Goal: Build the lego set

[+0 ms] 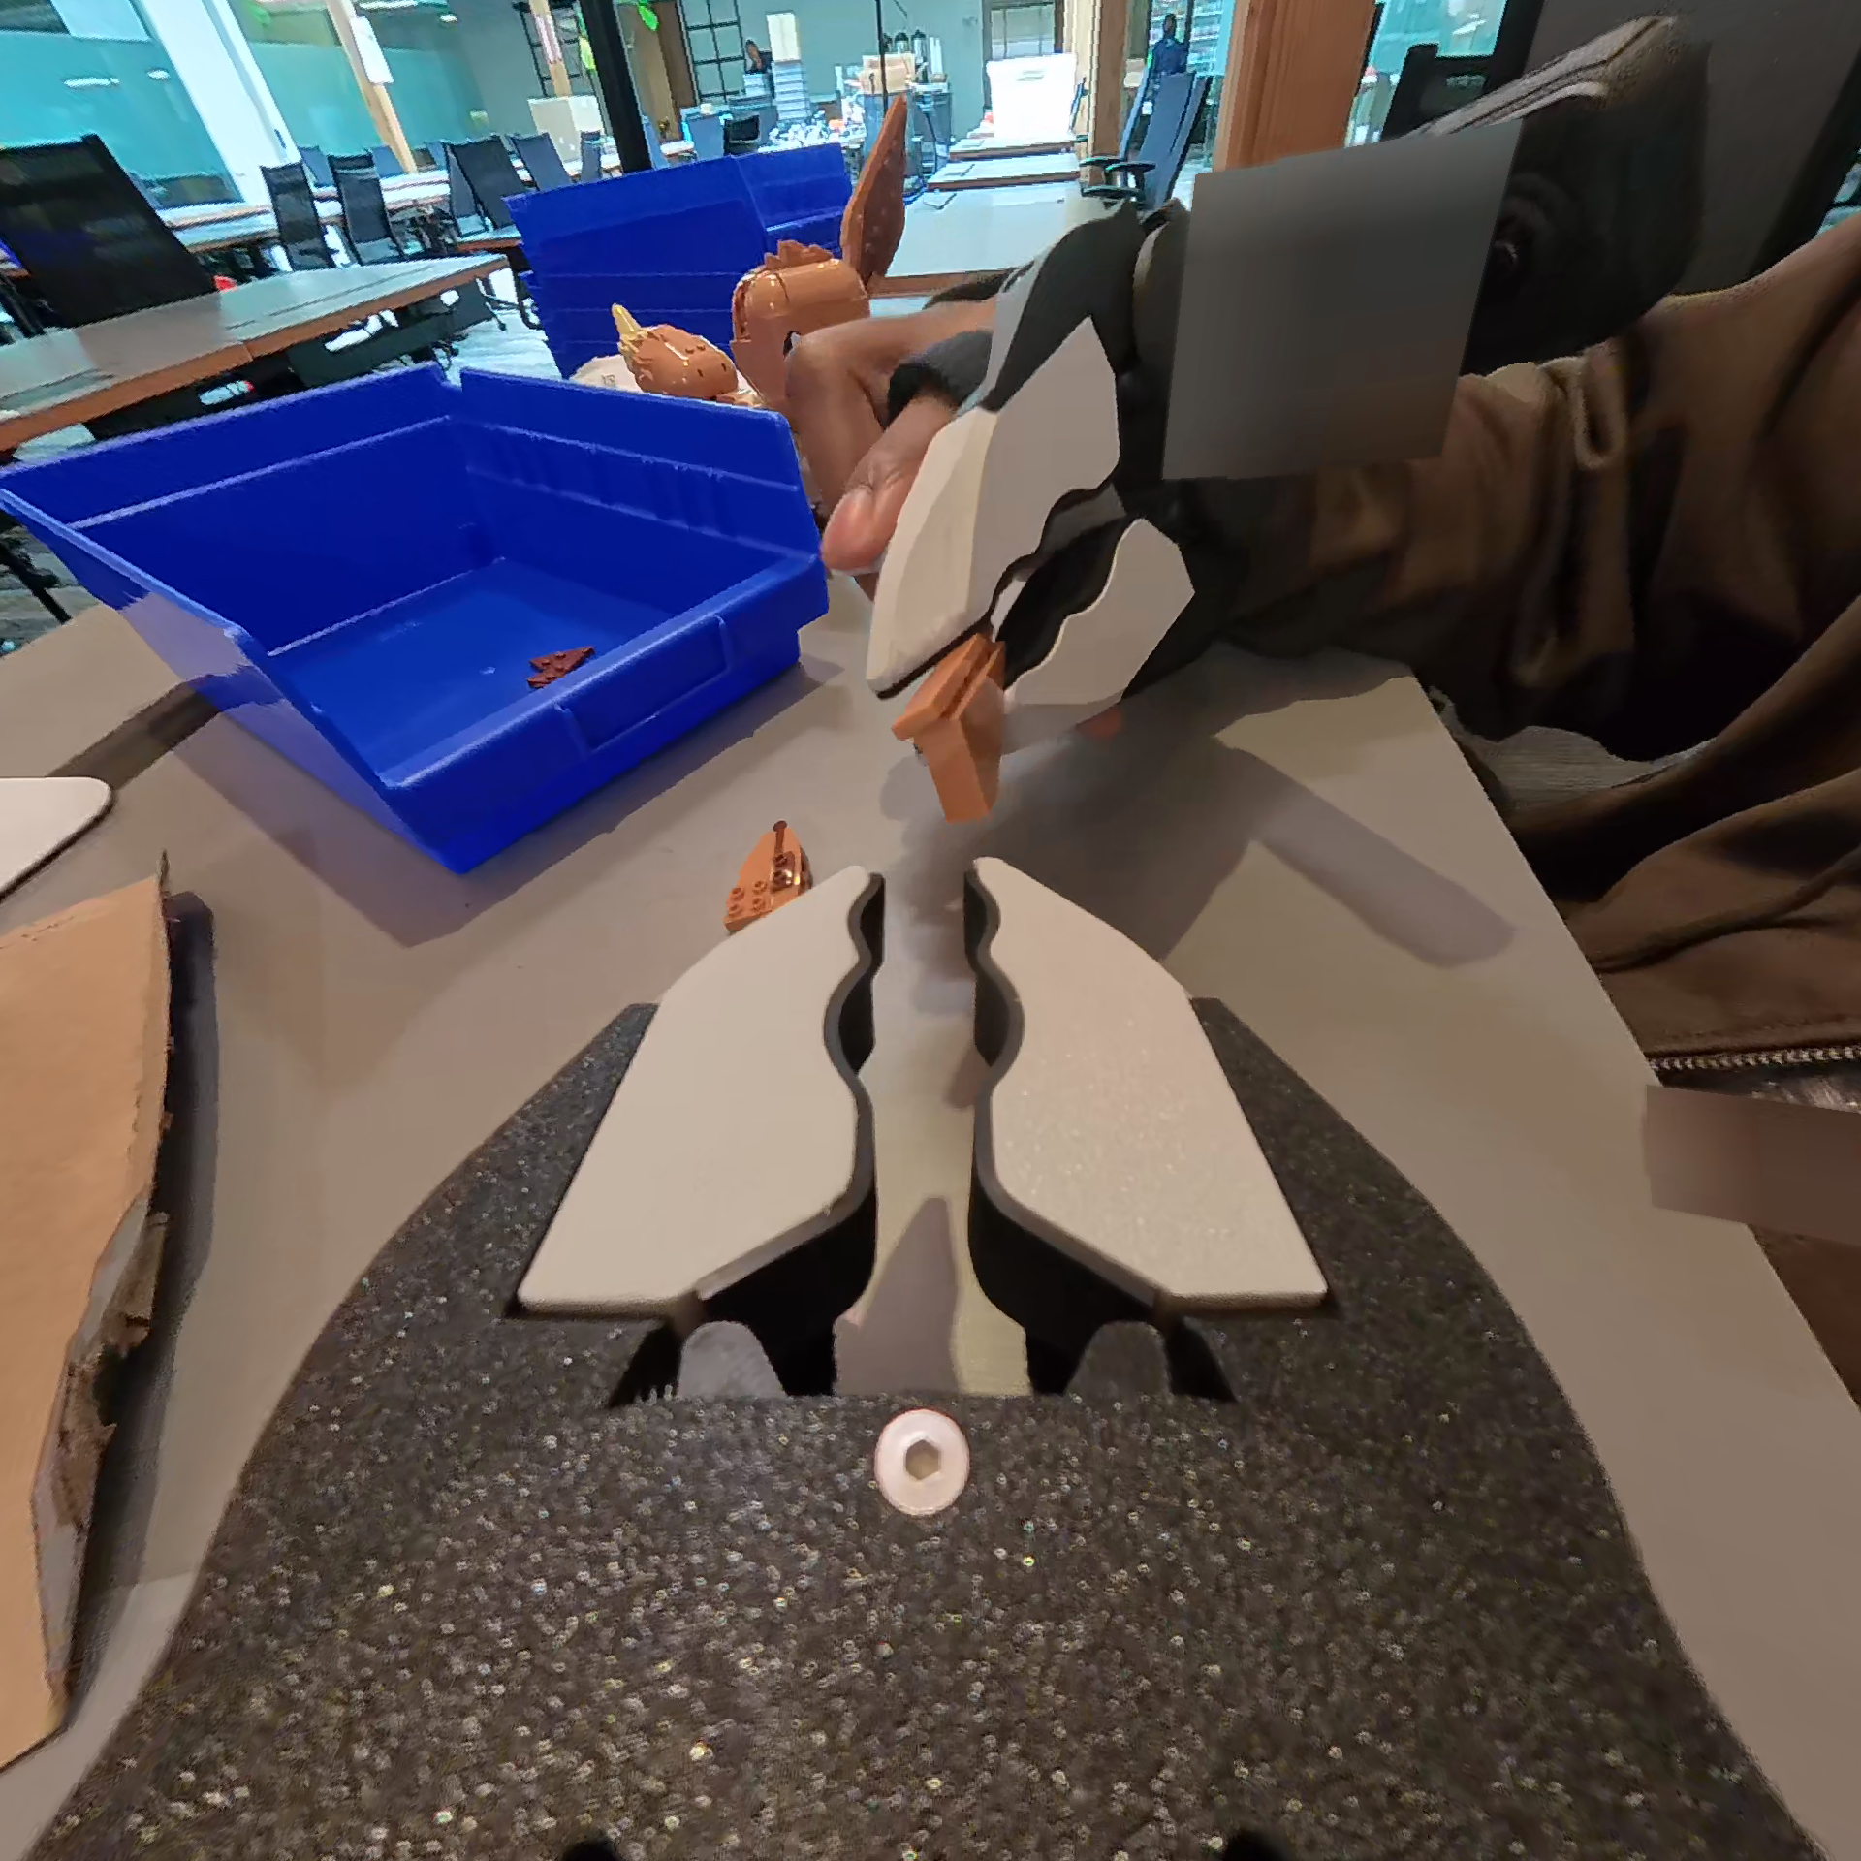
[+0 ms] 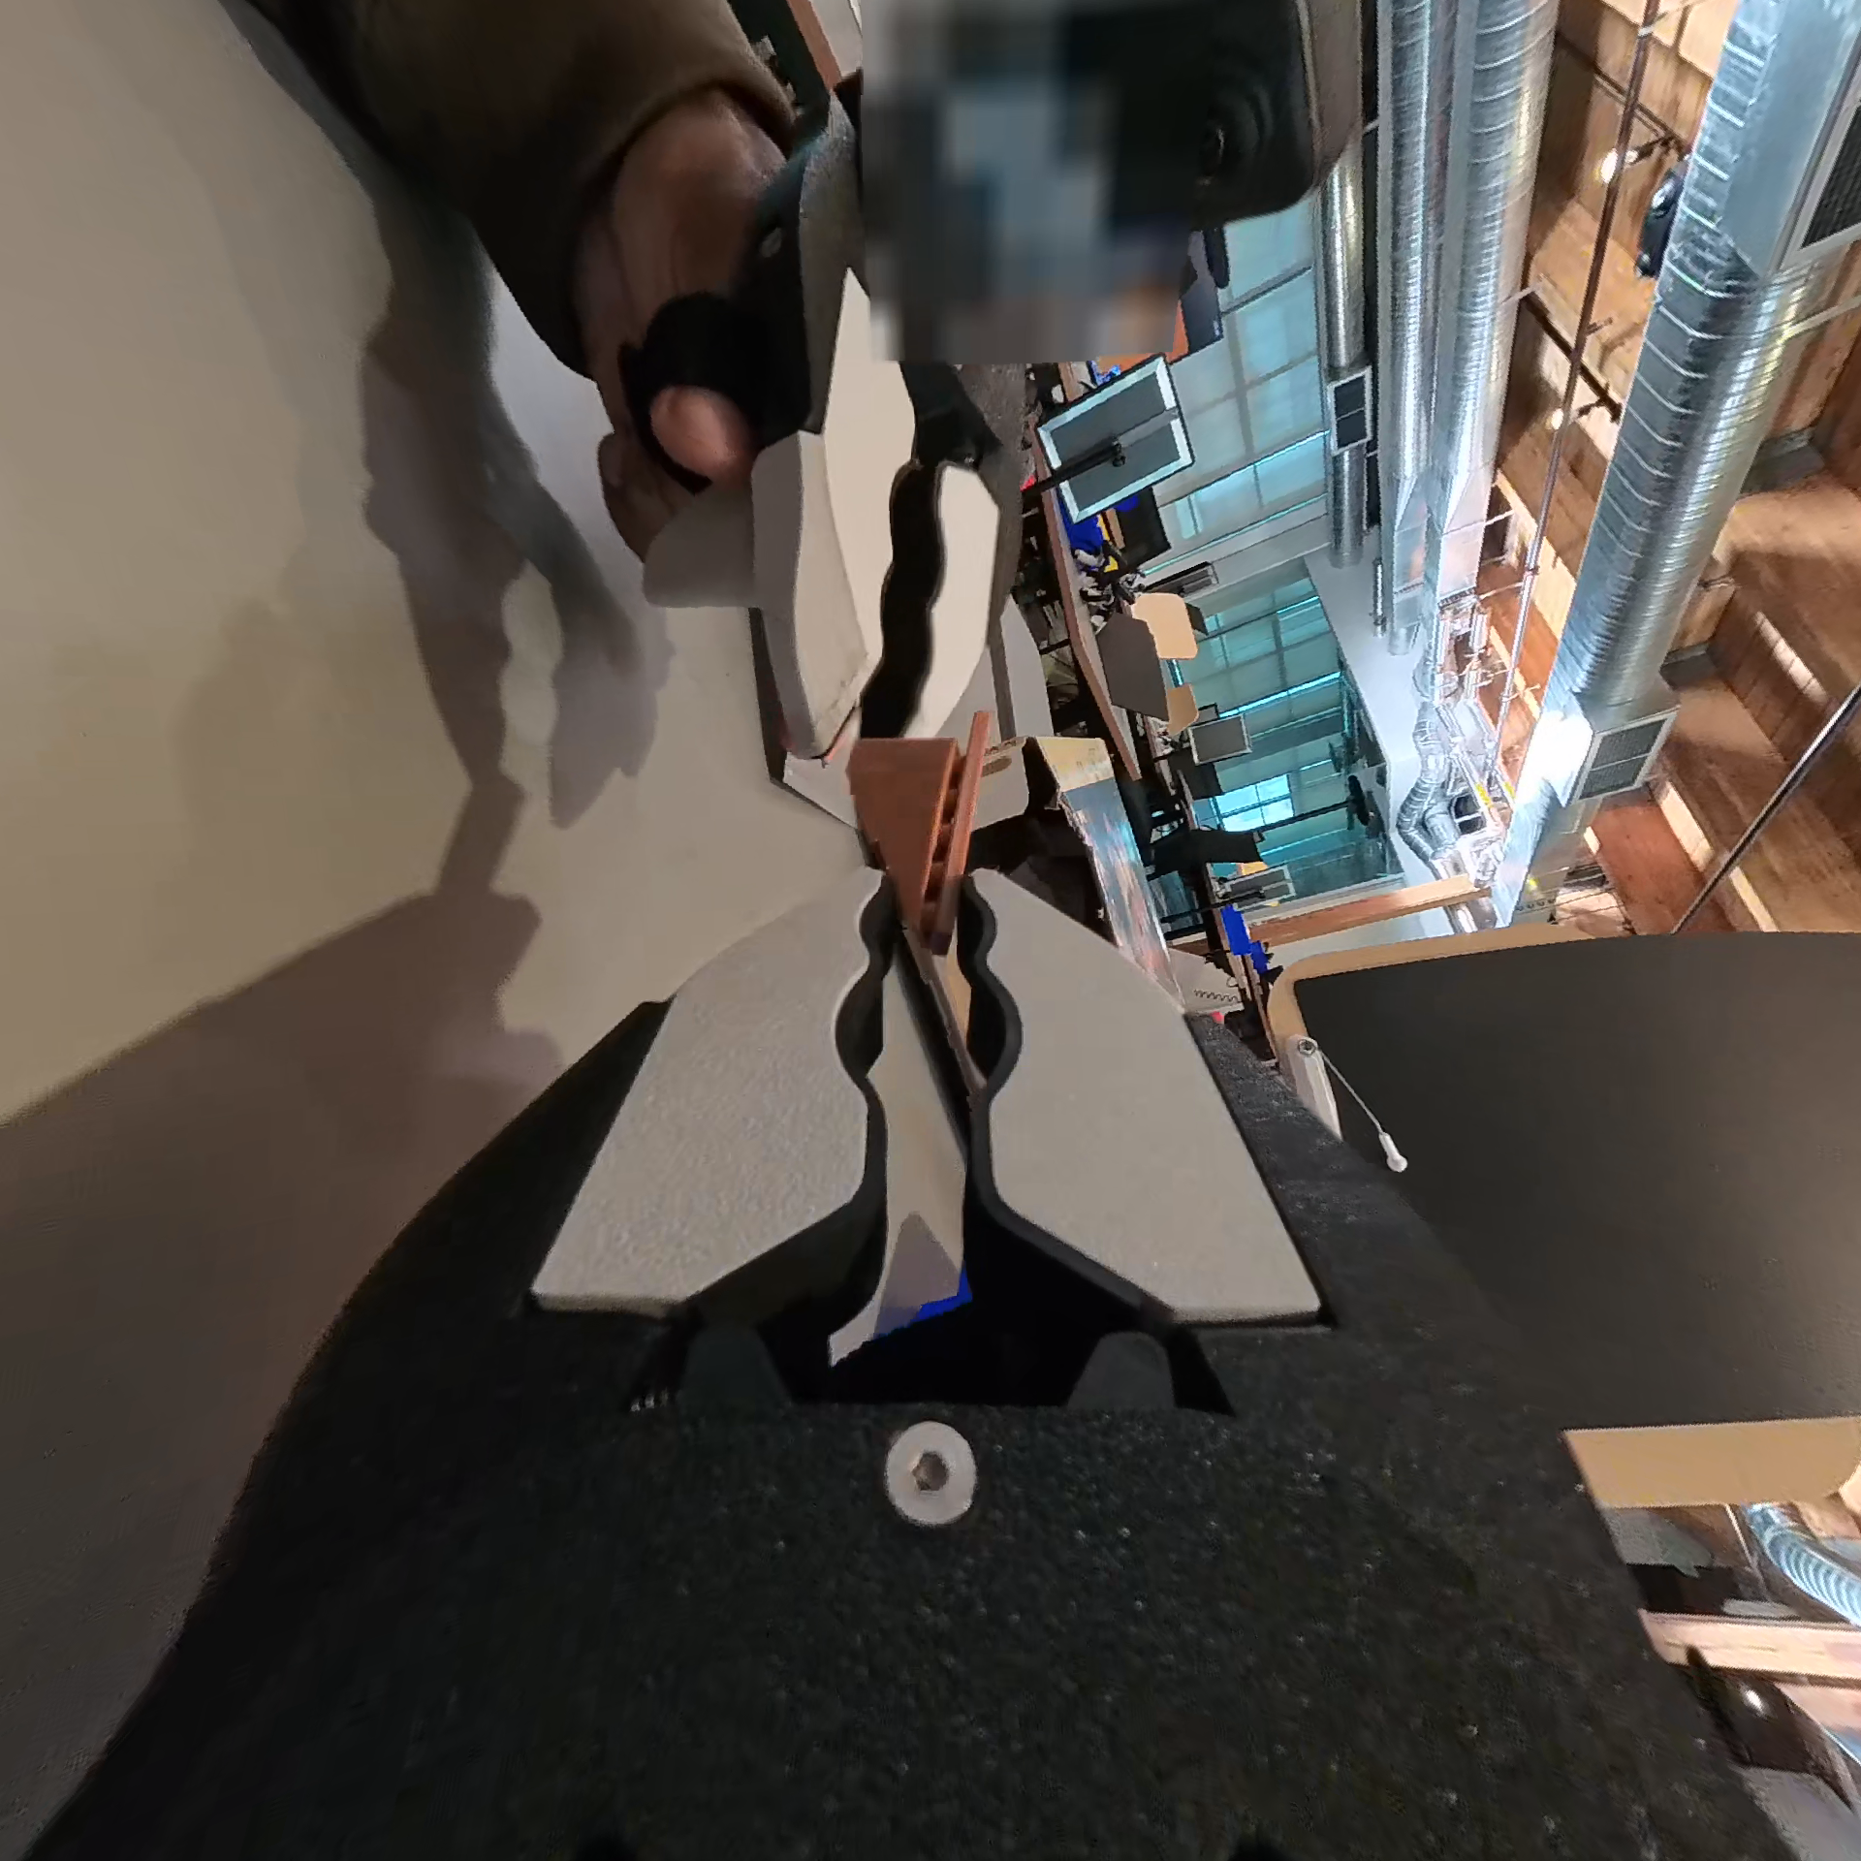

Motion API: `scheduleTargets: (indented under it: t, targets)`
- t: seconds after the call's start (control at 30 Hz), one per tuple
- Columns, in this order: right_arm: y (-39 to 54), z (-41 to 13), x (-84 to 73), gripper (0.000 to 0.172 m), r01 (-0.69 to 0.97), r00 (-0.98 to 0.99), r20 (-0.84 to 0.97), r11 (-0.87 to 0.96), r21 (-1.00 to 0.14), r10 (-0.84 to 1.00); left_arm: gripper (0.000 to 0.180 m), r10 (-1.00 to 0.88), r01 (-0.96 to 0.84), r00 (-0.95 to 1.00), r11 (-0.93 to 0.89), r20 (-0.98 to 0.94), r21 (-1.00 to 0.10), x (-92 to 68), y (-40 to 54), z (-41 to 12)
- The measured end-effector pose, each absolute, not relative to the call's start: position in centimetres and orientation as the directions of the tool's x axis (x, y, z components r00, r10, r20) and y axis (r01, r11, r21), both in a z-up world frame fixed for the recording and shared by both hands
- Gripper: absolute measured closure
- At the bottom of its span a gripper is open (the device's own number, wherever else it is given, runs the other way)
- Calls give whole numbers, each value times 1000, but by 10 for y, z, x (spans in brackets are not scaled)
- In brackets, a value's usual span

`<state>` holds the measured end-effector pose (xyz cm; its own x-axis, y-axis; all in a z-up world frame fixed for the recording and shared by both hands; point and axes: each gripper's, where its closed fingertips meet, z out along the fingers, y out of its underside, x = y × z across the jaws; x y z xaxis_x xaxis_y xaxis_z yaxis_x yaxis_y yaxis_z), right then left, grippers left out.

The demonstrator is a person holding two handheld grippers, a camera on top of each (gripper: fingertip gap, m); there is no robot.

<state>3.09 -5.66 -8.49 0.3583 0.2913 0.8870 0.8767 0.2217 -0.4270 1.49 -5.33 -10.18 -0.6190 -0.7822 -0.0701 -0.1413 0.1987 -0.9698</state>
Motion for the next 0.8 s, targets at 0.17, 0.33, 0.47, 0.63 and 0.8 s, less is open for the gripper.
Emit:
scheduleTargets:
  t: [0.17, 0.33, 0.47, 0.63, 0.8]
  targets:
    - [-57, -91, 31, 161, 856, 390, 850, 201, -477, 355, 155, -795, -76, -571, 297, -202, -952, 16, -48, -97]
    - [-58, -99, 29, 161, 826, 426, 795, 172, -536, 431, 142, -752, 45, -486, 487, -445, -872, 17, -48, -93]
    - [-57, -106, 29, 161, 824, 435, 770, 138, -550, 468, 140, -663, 144, -459, 602, -592, -786, 14, -60, -93]
    - [-54, -116, 31, 161, 824, 453, 734, 77, -562, 506, 139, -564, 162, -413, 727, -715, -667, 17, -63, -105]
    - [-52, -124, 29, 161, 819, 463, 703, 43, -572, 540, 139, -440, 145, -343, 848, -830, -509, 24, -60, -117]
